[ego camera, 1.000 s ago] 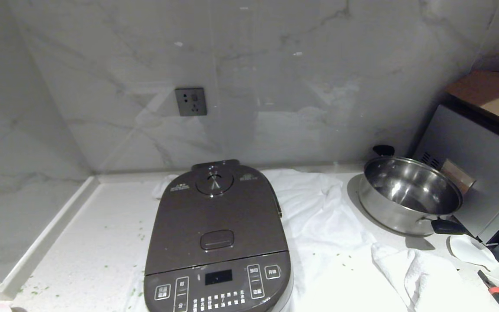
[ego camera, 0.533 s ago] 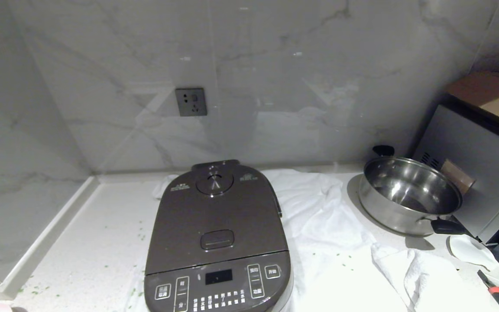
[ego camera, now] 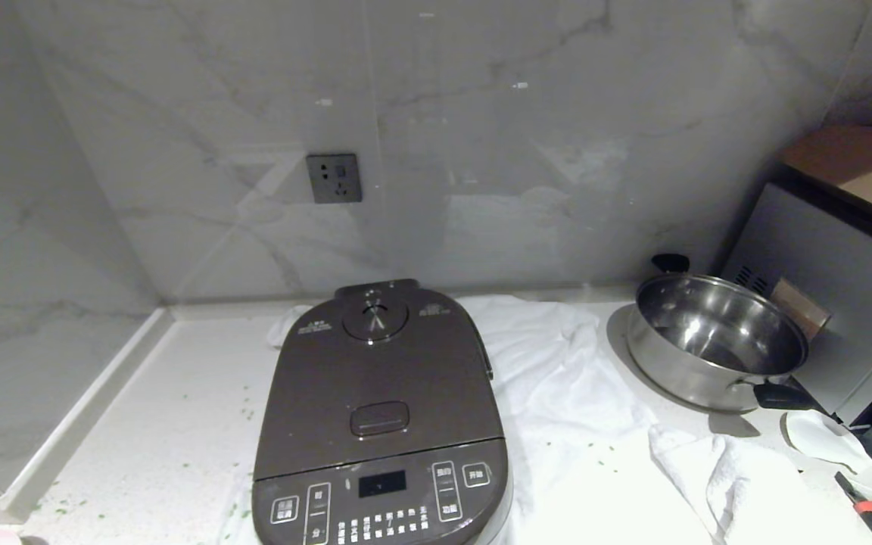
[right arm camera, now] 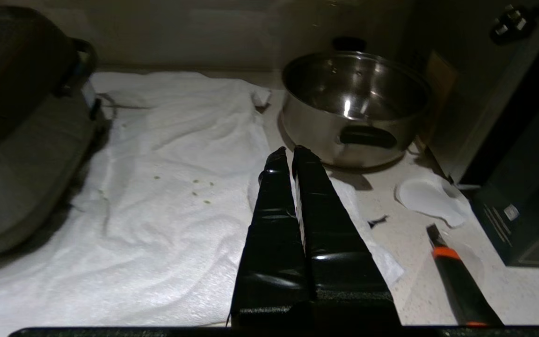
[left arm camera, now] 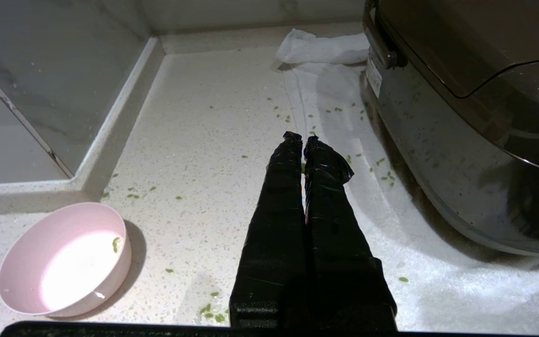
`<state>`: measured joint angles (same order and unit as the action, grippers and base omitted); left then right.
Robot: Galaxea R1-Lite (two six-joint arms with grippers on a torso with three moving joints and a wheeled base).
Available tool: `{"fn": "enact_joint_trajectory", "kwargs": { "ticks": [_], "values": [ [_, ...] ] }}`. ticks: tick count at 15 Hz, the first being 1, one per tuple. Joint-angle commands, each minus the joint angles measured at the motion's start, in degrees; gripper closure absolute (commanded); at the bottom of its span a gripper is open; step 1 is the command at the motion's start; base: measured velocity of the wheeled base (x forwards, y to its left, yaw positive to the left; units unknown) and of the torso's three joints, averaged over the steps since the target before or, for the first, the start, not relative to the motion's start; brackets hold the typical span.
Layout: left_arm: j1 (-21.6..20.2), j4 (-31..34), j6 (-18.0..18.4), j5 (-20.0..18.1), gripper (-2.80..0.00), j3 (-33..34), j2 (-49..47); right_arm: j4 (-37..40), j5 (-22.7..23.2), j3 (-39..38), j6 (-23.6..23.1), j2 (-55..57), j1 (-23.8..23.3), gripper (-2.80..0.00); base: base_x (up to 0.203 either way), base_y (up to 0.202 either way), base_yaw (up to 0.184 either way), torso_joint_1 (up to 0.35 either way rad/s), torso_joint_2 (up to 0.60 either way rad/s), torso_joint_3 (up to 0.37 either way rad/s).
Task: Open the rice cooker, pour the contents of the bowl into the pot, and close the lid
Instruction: Press the start button
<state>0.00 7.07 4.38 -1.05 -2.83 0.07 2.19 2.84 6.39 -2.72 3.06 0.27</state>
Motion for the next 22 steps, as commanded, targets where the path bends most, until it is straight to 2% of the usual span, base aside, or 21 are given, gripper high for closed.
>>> {"fn": "enact_joint_trajectory", "kwargs": {
  "ticks": [1, 5, 7, 8, 9, 10, 13, 14, 17, 19, 20, 21, 22],
  "values": [
    [0.0, 0.2, 0.1, -0.1, 0.0, 0.0, 0.0, 0.0, 4.3, 7.3, 0.9, 12.2, 0.1, 0.0, 0.0, 0.0, 0.0, 0.0, 0.0, 0.0],
    [-0.1, 0.4, 0.1, 0.0, 0.0, -0.1, 0.0, 0.0, 16.3, 23.6, 8.2, 37.8, 0.9, 0.0, 0.0, 0.0, 0.0, 0.0, 0.0, 0.0],
    [-0.1, 0.5, 0.1, -0.1, 0.0, -0.1, 0.0, 0.2, 19.3, 30.7, 13.6, 49.5, 5.5, 0.0, 0.0, 0.0, 0.0, 0.0, 0.0, 0.0],
    [0.0, 0.5, 0.1, 0.0, 0.0, -0.1, 0.0, 0.4, 19.6, 33.8, 17.0, 54.1, 10.0, 0.0, 0.0, 0.0, 0.0, 0.0, 0.0, 0.0],
    [-0.1, 0.5, 0.1, 0.0, 0.0, -0.1, 0.0, 0.6, 18.4, 36.2, 19.8, 57.5, 16.2, 0.0, 0.0, 0.0, 0.0, 0.0, 0.0, 0.0],
    [-0.1, 0.5, 0.1, 0.0, 0.0, -0.1, 0.0, 0.7, 14.9, 38.0, 21.5, 61.2, 21.9, 0.0, 0.0, 0.0, 0.0, 0.0, 0.0, 0.0],
    [-0.1, 0.5, 0.0, 0.0, 0.0, -0.1, 0.0, 0.7, -7.3, 43.1, 23.9, 70.4, 37.8, 0.0, 0.0, 0.0, 0.0, 0.0, 0.0, 0.0],
    [-0.1, 0.5, 0.0, 0.0, 0.0, -0.1, 0.0, 0.8, -11.6, 46.0, 23.6, 73.0, 41.1, 0.0, 0.0, 0.0, 0.0, 0.0, 0.0, 0.0],
    [-0.1, 0.5, 0.0, 0.0, 0.0, -0.1, 0.0, 1.4, -16.8, 51.3, 22.1, 81.0, 45.0, 0.0, 0.0, 0.0, 0.0, 0.0, 0.0, 0.0],
    [-0.1, 0.5, 0.0, 0.1, 0.0, -0.1, 0.0, 1.7, -19.8, 52.5, 23.3, 85.4, 48.8, 0.0, 0.0, 0.0, 0.0, 0.0, 0.0, 0.0],
    [0.0, 0.5, -0.1, 0.2, 0.0, -0.1, 0.0, 2.8, -20.1, 52.8, 26.3, 86.6, 50.3, 0.0, 0.0, 0.0, 0.0, 0.0, 0.0, 0.0],
    [0.0, 0.5, -0.3, 0.3, 0.0, -0.1, 0.0, 5.1, -18.0, 53.3, 29.4, 86.8, 50.9, 0.0, 0.0, 0.0, 0.0, 0.0, 0.0, 0.0],
    [-0.1, 0.4, -0.5, 1.0, 0.0, -0.1, 0.0, 7.5, -13.8, 54.1, 32.4, 86.6, 51.0, 0.0, 0.0, 0.0, 0.0, 0.0, 0.0, 0.0]
  ]
}}
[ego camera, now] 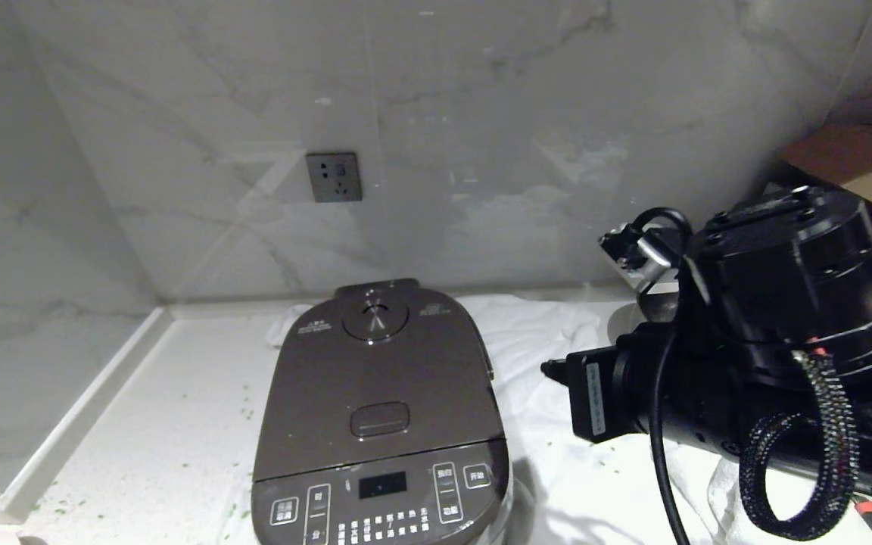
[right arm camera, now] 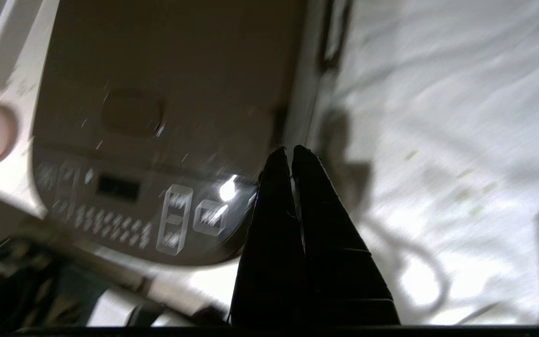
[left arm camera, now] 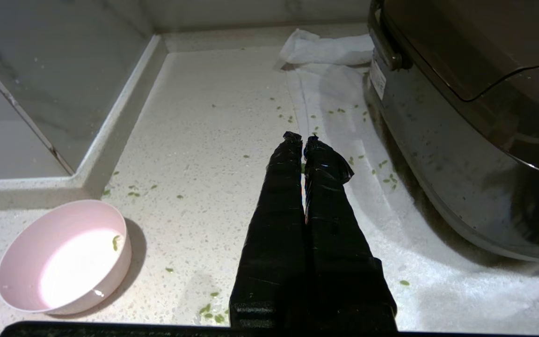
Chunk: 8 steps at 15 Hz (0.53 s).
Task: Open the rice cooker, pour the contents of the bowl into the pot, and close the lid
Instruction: Press the start button
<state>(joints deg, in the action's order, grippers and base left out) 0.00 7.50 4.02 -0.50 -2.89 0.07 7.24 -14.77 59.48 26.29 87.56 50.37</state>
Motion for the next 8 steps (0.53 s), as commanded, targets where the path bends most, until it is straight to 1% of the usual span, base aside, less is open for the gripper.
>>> {"fn": "enact_joint_trajectory", "kwargs": {
  "ticks": [1, 2, 5, 7, 8],
  "values": [
    [0.0, 0.0, -0.6, 0.7, 0.0, 0.0, 0.0, 6.2, 9.3, 2.7, 6.6, 1.8, 0.8, 0.0, 0.0, 0.0, 0.0, 0.0, 0.0, 0.0],
    [0.0, 0.0, -1.3, 0.8, 0.0, 0.0, 0.0, 9.5, 13.4, 4.8, 8.6, 1.5, 0.6, 0.0, 0.0, 0.0, 0.0, 0.0, 0.0, 0.0],
    [0.0, 0.0, -1.6, 0.9, 0.0, 0.0, 0.1, 10.5, 14.5, 7.8, 9.1, 3.1, 0.7, 0.0, 0.0, 0.0, 0.0, 0.0, 0.0, 0.0],
    [0.0, -0.1, -1.7, 0.9, 0.0, 0.0, 0.0, 10.4, 15.0, 8.1, 9.0, 5.2, 1.0, 0.0, 0.0, 0.0, 0.0, 0.0, 0.0, 0.0],
    [0.0, -0.2, -1.9, 0.9, 0.0, 0.0, 0.0, 10.4, 16.2, 8.0, 9.0, 6.2, 1.2, 0.0, 0.0, 0.0, 0.0, 0.0, 0.0, 0.0]
  ]
}}
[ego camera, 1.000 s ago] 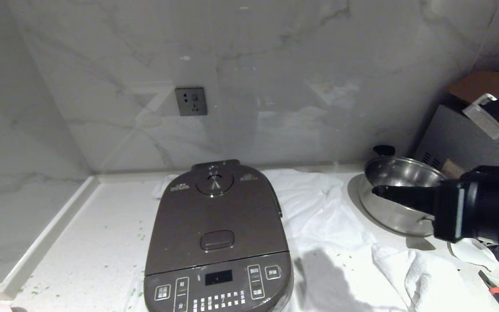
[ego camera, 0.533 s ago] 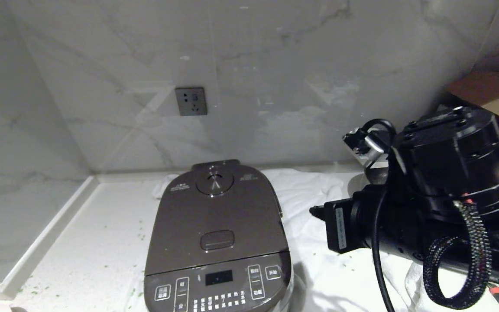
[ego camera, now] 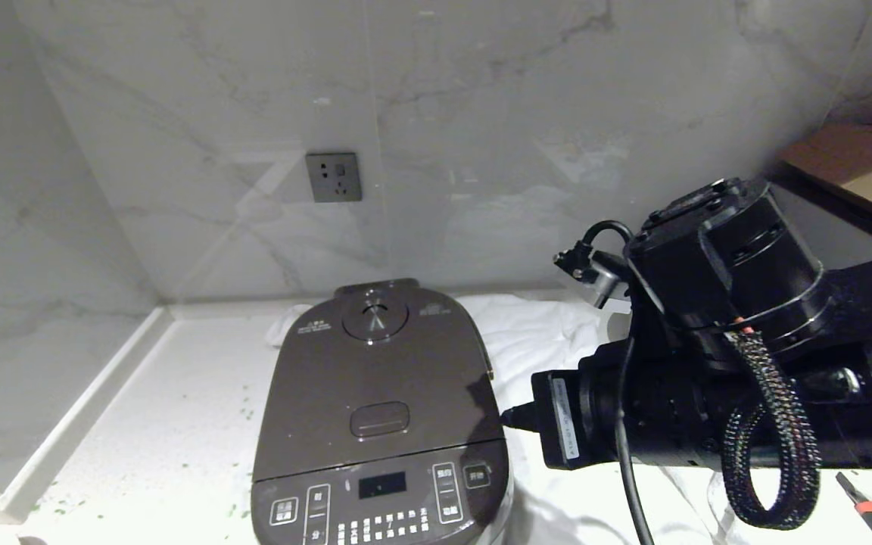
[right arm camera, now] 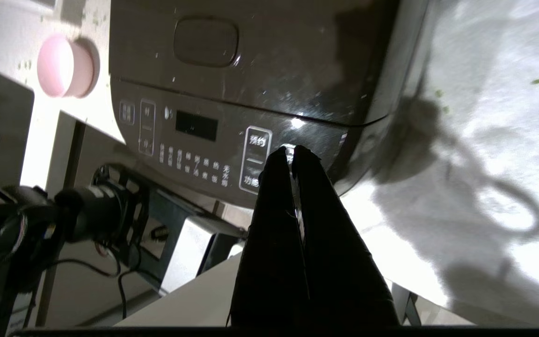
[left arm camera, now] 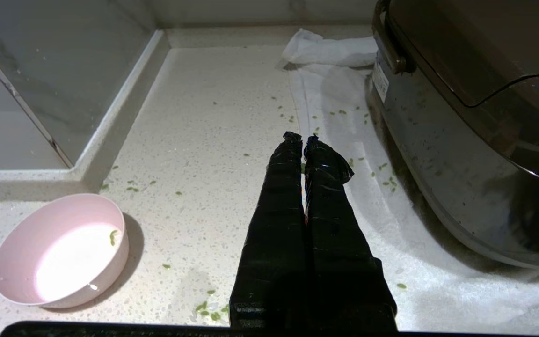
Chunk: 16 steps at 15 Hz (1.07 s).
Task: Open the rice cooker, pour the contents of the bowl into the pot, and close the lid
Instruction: Press the start button
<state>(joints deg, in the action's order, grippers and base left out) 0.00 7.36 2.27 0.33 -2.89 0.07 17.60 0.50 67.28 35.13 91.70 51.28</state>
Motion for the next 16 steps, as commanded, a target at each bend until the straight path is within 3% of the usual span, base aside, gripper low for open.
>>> {"fn": "enact_joint_trajectory", "kwargs": {
  "ticks": [1, 16],
  "values": [
    [0.0, -0.1, -0.6, 0.1, 0.0, 0.0, 0.0, 0.0, 2.5, 0.1, 0.2, 2.9, 0.3, 0.0, 0.0, 0.0, 0.0, 0.0, 0.0, 0.0],
    [0.0, -0.1, -1.7, 0.2, 0.0, 0.0, 0.0, -1.8, 3.6, -0.6, 0.5, 7.8, 1.5, 0.0, 0.0, 0.0, 0.0, 0.0, 0.0, 0.0]
  ]
}}
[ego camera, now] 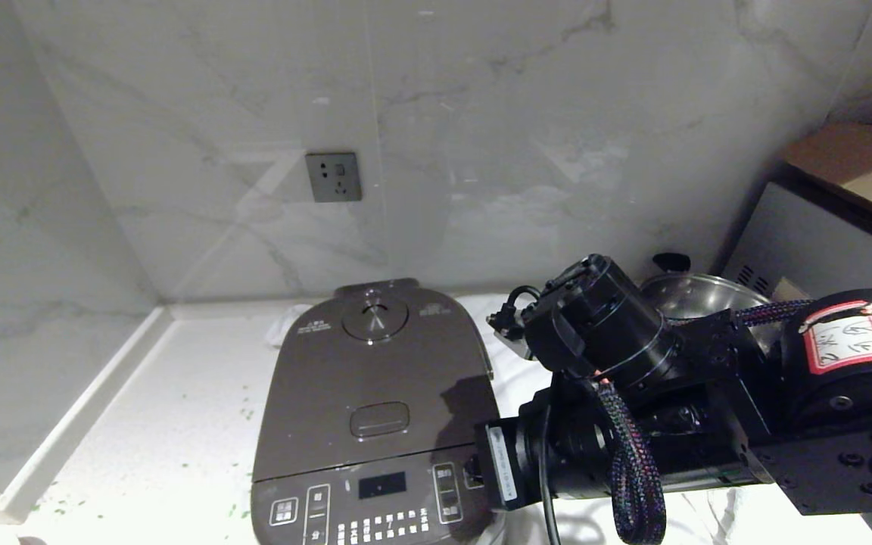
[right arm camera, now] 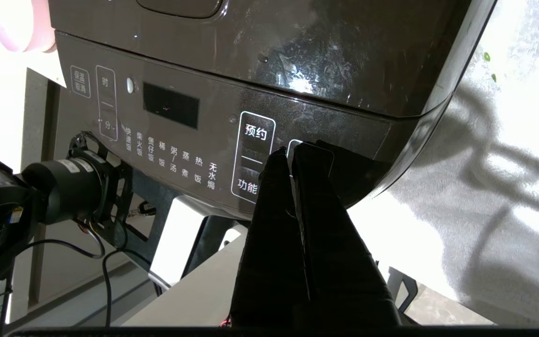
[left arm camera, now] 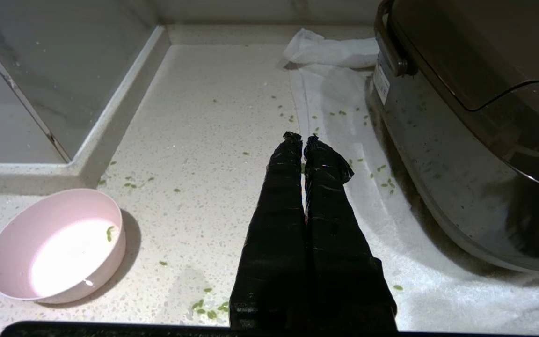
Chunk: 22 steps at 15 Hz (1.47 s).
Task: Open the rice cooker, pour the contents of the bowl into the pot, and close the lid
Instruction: Press the start button
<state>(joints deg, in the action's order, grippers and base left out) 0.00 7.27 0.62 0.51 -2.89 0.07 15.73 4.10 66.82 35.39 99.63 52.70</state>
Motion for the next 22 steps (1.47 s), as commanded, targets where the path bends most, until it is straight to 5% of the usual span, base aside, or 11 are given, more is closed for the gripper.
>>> {"fn": "enact_joint_trajectory", "kwargs": {
  "ticks": [1, 15, 22],
  "values": [
    [0.0, 0.0, 0.0, 0.0, 0.0, 0.0, 0.0, 0.0, 0.1, -0.5, 0.3, -0.1, 0.0, 0.0, 0.0, 0.0, 0.0, 0.0, 0.0, 0.0],
    [0.0, -0.1, 0.0, 0.0, 0.0, 0.0, 0.0, -1.9, 1.4, -2.8, 1.5, -0.2, -0.4, 0.0, 0.0, 0.0, 0.0, 0.0, 0.0, 0.0],
    [0.0, -0.1, -0.3, 0.0, 0.0, 0.0, 0.0, 0.3, -0.1, 2.0, 1.2, -9.0, -1.4, 0.0, 0.0, 0.0, 0.0, 0.0, 0.0, 0.0]
  ]
}}
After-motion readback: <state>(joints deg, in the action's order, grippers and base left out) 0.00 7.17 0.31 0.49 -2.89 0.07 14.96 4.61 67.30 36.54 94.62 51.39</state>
